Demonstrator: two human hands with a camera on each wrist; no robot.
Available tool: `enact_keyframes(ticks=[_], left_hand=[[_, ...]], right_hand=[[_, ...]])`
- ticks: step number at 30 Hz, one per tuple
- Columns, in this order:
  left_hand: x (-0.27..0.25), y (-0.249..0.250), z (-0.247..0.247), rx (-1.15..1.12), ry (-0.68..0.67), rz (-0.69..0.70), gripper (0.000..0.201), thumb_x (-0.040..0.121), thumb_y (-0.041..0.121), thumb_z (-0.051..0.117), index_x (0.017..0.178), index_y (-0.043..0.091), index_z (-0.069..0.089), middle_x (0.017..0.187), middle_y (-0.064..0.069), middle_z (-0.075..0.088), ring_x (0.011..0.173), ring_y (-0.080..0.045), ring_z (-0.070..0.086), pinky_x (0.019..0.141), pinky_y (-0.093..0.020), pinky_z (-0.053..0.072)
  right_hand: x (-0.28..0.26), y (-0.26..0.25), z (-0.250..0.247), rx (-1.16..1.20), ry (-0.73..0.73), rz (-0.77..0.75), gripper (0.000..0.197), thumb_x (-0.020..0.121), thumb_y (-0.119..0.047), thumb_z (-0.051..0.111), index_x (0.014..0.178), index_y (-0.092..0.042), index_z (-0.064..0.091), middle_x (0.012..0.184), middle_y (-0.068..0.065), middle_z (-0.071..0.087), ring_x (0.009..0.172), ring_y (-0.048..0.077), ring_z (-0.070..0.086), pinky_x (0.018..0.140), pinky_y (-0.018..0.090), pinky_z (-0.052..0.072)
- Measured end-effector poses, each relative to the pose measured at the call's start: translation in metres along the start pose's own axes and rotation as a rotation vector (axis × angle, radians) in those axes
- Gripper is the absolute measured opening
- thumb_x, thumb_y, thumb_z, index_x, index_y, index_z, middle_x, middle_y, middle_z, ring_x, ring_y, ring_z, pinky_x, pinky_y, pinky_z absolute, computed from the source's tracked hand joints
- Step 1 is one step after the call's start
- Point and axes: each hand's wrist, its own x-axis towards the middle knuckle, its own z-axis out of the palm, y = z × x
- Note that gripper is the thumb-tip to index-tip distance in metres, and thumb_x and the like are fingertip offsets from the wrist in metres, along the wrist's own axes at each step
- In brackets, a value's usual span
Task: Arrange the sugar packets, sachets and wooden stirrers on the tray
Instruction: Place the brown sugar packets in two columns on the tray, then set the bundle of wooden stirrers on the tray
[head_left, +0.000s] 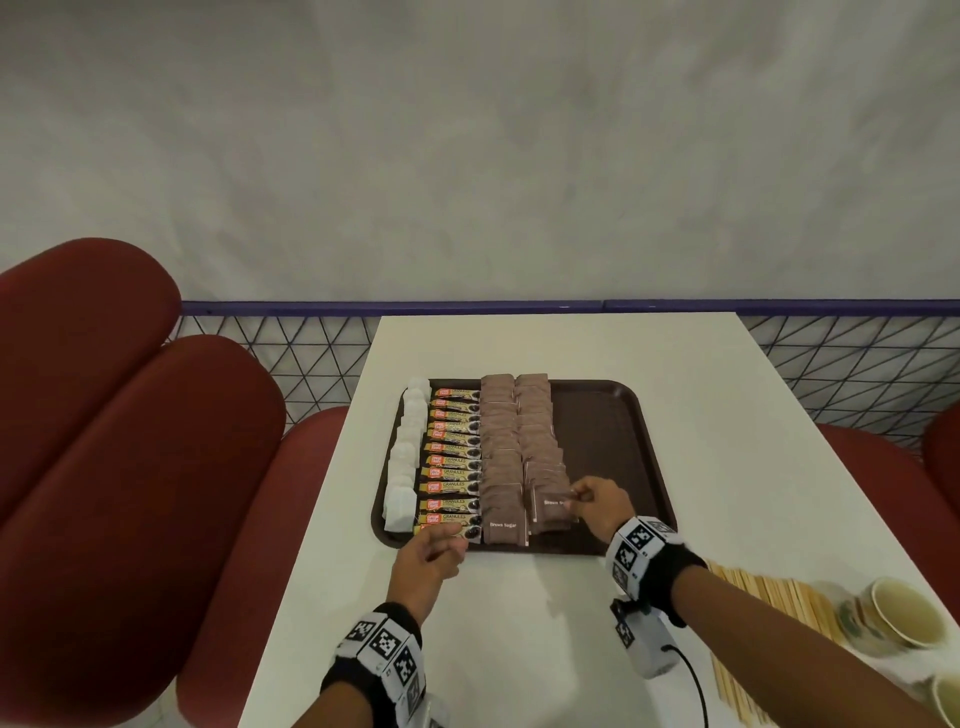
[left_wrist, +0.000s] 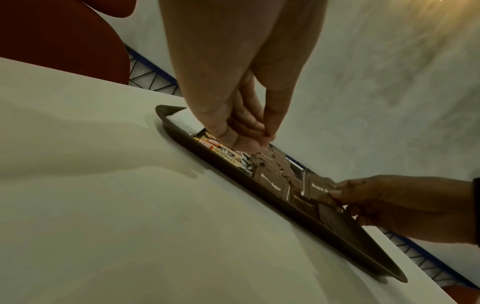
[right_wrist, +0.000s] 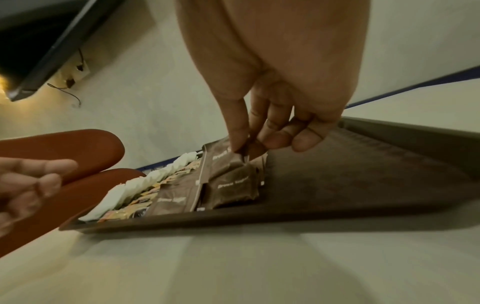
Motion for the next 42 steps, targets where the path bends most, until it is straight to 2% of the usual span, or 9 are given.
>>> enact_keyframes(ticks=[6, 11, 14, 18, 25, 29, 33, 36, 42], left_hand=[[-0.007, 0.000, -0.016, 0.013, -0.012, -0.012, 0.019, 0.085, -0.004, 0.060, 0.095, 0.012, 0.062, 0.085, -0.008, 0.065, 0.078, -0.018, 0.059, 0.068, -0.024, 0.049], [-0.012, -0.001, -0.033, 0.034, -0.019, -0.040, 0.019, 0.086, -0.003, 0.059, 0.097, 0.012, 0.061, 0.088, -0.009, 0.067, 0.079, -0.018, 0.060, 0.069, -0.024, 0.050], [-0.011, -0.003, -0.041, 0.055, -0.036, -0.062, 0.018, 0.086, 0.000, 0.061, 0.100, 0.011, 0.062, 0.086, -0.008, 0.066, 0.081, -0.018, 0.060, 0.068, -0.023, 0.049], [-0.010, -0.002, -0.043, 0.104, -0.112, -0.087, 0.012, 0.086, 0.007, 0.063, 0.096, 0.015, 0.064, 0.092, -0.007, 0.066, 0.085, -0.016, 0.059, 0.069, -0.023, 0.049], [0.001, 0.001, -0.021, 0.206, -0.310, -0.116, 0.018, 0.087, -0.003, 0.056, 0.095, 0.011, 0.064, 0.091, -0.009, 0.065, 0.075, -0.015, 0.055, 0.068, -0.023, 0.044], [0.002, -0.006, 0.012, 0.294, -0.445, -0.137, 0.015, 0.090, 0.004, 0.057, 0.101, 0.011, 0.063, 0.094, -0.006, 0.066, 0.077, -0.012, 0.058, 0.066, -0.019, 0.046], [0.002, -0.014, 0.052, 0.366, -0.547, -0.149, 0.016, 0.092, 0.004, 0.053, 0.105, 0.011, 0.060, 0.093, -0.003, 0.063, 0.075, -0.010, 0.056, 0.059, -0.012, 0.044], [-0.001, -0.020, 0.079, 0.406, -0.588, -0.140, 0.017, 0.093, 0.006, 0.052, 0.107, 0.012, 0.059, 0.094, -0.005, 0.060, 0.075, -0.009, 0.055, 0.058, -0.011, 0.043], [-0.003, -0.026, 0.110, 0.402, -0.580, -0.135, 0.016, 0.092, 0.007, 0.053, 0.105, 0.016, 0.058, 0.099, -0.007, 0.058, 0.076, -0.009, 0.054, 0.057, -0.010, 0.044]], right_hand=[[-0.003, 0.003, 0.017, -0.111, -0.027, 0.150, 0.020, 0.079, -0.018, 0.068, 0.098, -0.019, 0.066, 0.109, 0.008, 0.067, 0.102, 0.026, 0.062, 0.091, 0.030, 0.049], [-0.007, -0.009, 0.022, -0.362, -0.002, 0.128, 0.024, 0.085, -0.023, 0.058, 0.108, -0.019, 0.062, 0.119, 0.012, 0.059, 0.111, 0.030, 0.055, 0.095, 0.032, 0.044], [-0.012, -0.012, 0.026, -0.409, 0.064, 0.101, 0.031, 0.086, -0.021, 0.057, 0.115, -0.012, 0.053, 0.119, 0.015, 0.054, 0.112, 0.032, 0.050, 0.094, 0.035, 0.042], [-0.023, -0.008, 0.025, -0.290, 0.241, 0.040, 0.039, 0.082, -0.024, 0.065, 0.115, -0.014, 0.048, 0.121, 0.008, 0.053, 0.115, 0.026, 0.043, 0.093, 0.035, 0.040], [-0.068, 0.040, 0.012, -0.008, 0.671, 0.432, 0.061, 0.071, -0.017, 0.073, 0.125, -0.007, 0.046, 0.131, 0.017, 0.044, 0.126, 0.034, 0.035, 0.103, 0.042, 0.027], [-0.093, 0.081, -0.010, 0.044, 0.739, 0.618, 0.085, 0.065, -0.029, 0.080, 0.133, -0.003, 0.036, 0.142, 0.019, 0.033, 0.135, 0.033, 0.025, 0.109, 0.043, 0.016], [-0.111, 0.111, -0.037, -0.123, 0.516, 0.814, 0.119, 0.063, -0.066, 0.068, 0.146, -0.006, 0.007, 0.154, 0.018, 0.009, 0.143, 0.033, 0.010, 0.116, 0.045, 0.012], [-0.115, 0.127, -0.046, -0.123, 0.405, 0.881, 0.132, 0.059, -0.072, 0.067, 0.146, -0.006, -0.007, 0.155, 0.021, -0.001, 0.144, 0.035, 0.001, 0.117, 0.047, 0.006], [-0.110, 0.137, -0.041, -0.304, 0.259, 0.852, 0.140, 0.054, -0.079, 0.064, 0.144, -0.009, -0.017, 0.152, 0.029, -0.002, 0.141, 0.045, 0.006, 0.116, 0.052, 0.011]])
